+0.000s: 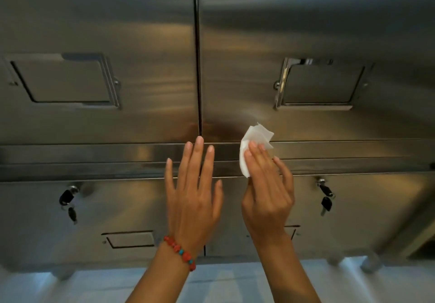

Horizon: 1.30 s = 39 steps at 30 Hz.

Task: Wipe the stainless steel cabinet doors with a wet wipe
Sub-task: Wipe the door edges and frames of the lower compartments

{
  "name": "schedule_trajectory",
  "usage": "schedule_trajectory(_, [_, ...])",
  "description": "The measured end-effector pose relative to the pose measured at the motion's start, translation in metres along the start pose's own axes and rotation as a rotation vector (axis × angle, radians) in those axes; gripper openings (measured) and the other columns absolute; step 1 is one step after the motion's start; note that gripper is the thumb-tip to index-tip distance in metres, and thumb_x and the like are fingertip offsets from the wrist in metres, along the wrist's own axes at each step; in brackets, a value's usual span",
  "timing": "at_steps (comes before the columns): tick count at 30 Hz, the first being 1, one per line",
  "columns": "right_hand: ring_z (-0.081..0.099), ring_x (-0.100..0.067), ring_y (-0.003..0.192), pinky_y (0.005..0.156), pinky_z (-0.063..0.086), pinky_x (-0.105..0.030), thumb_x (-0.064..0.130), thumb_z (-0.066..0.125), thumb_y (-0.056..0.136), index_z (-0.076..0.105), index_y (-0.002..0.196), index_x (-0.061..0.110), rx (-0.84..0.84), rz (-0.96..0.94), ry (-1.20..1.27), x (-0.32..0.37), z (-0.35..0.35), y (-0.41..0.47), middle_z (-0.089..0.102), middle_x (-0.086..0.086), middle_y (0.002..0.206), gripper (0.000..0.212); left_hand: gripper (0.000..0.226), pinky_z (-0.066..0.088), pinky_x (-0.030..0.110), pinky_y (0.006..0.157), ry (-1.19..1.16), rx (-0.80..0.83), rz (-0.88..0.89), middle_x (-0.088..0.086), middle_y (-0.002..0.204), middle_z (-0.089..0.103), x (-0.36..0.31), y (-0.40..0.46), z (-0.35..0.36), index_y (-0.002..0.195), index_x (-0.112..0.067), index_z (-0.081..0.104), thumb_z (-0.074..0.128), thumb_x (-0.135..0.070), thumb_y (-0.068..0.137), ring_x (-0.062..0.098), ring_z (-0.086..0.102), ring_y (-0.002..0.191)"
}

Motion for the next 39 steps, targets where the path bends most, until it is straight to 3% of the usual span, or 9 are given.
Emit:
schedule_trajectory(8, [0.060,-0.023,0.113,0.095,0.045,-0.039,-0.002,0.042,0.096,0.068,0.109,-0.001,-0.023,-0.015,0.001,0.000,-0.006,-0.030,0.064,-0.013,0.118,0.029,0.050,0.037,0.059,0.099,0.021,0.040,-0.046,0.019,0.140,0.043,0.011,-0.040,0.012,0.130,0.000,0.052,0.040,-0.025,0.088,0.036,0.039,0.129])
schedule_trajectory(14, [0.059,-0.023,0.114,0.091,0.049,-0.042,-0.012,0.061,0.081,0.067,0.111,-0.001,-0.009,0.000,0.007,0.003,0.004,-0.043,0.064,-0.013,0.118,0.032,0.052,0.036,0.062,0.098,0.020,0.075,-0.035,0.019,0.138,0.045,0.018,-0.055,0.025,0.130,0.000,0.051,0.039,-0.027,0.087,0.036,0.042,0.127])
schedule_trajectory(27, [0.058,-0.023,0.115,0.091,0.047,-0.040,-0.013,0.064,0.071,0.068,0.111,0.001,0.045,-0.111,-0.022,0.016,0.047,-0.051,0.063,-0.011,0.120,0.042,0.054,0.037,0.063,0.096,0.062,0.135,-0.034,0.018,0.136,0.048,0.037,-0.060,0.059,0.127,0.001,0.053,0.038,-0.027,0.084,0.034,0.045,0.125])
schedule_trajectory(39, [0.059,-0.021,0.114,0.091,0.046,-0.036,0.004,0.036,0.099,0.070,0.109,0.005,0.006,-0.164,-0.083,0.027,0.061,-0.057,0.065,-0.008,0.118,0.035,0.052,0.036,0.063,0.096,0.076,0.088,-0.033,0.018,0.136,0.048,0.040,-0.062,0.064,0.127,0.002,0.053,0.038,-0.025,0.085,0.034,0.044,0.125])
Point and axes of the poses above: each hand's wrist, its own y-axis towards the middle knuckle, its own z-axis out of the palm, x = y × z, the point moved 8 cm from there along y, towards the middle knuckle
